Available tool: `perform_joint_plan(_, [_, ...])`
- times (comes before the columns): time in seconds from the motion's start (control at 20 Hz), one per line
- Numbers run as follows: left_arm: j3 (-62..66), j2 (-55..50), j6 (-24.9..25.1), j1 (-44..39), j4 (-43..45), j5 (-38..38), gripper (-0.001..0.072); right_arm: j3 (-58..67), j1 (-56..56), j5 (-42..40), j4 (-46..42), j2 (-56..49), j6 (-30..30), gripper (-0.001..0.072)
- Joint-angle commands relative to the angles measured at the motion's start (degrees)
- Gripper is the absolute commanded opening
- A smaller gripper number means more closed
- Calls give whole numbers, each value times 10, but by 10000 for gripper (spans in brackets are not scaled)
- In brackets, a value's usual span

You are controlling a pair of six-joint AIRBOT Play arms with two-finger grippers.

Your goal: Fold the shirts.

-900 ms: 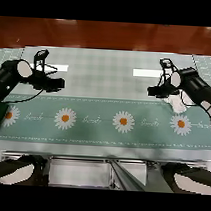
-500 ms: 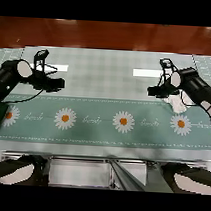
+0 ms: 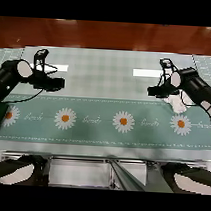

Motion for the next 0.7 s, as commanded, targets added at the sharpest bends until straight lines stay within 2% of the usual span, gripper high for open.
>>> perform_joint_plan(0.0, [0,0,1,0,0,7,20,0,0,-4,4,0,0,28])
perform_joint_plan(0.2, [0,0,1,2,0,-5,20,0,0,-1,3,0,-12,35])
perform_joint_plan(0.25, [3,0,2,2,2,-10,20,0,0,-2,3,1,-24,100])
perform_joint_plan(0.35, [13,5,3,2,16,-12,20,4,0,-4,-1,4,-50,380])
perform_joint_plan(0.4, [24,9,3,2,26,-13,20,13,0,-3,-14,6,-51,410])
perform_joint_plan(0.45, [37,15,13,3,29,-16,29,23,0,-3,-33,10,-52,411])
perform_joint_plan(0.5, [54,22,23,5,29,-26,106,38,0,-3,-60,17,-52,411])
perform_joint_plan(0.55, [69,30,23,6,37,-45,258,55,-2,-3,-90,26,-52,411])
perform_joint_plan(0.6, [78,39,22,6,54,-60,454,71,-10,-5,-115,35,-51,410])
perform_joint_plan(0.65, [80,49,20,6,81,-76,507,87,-23,-12,-133,43,-49,411])
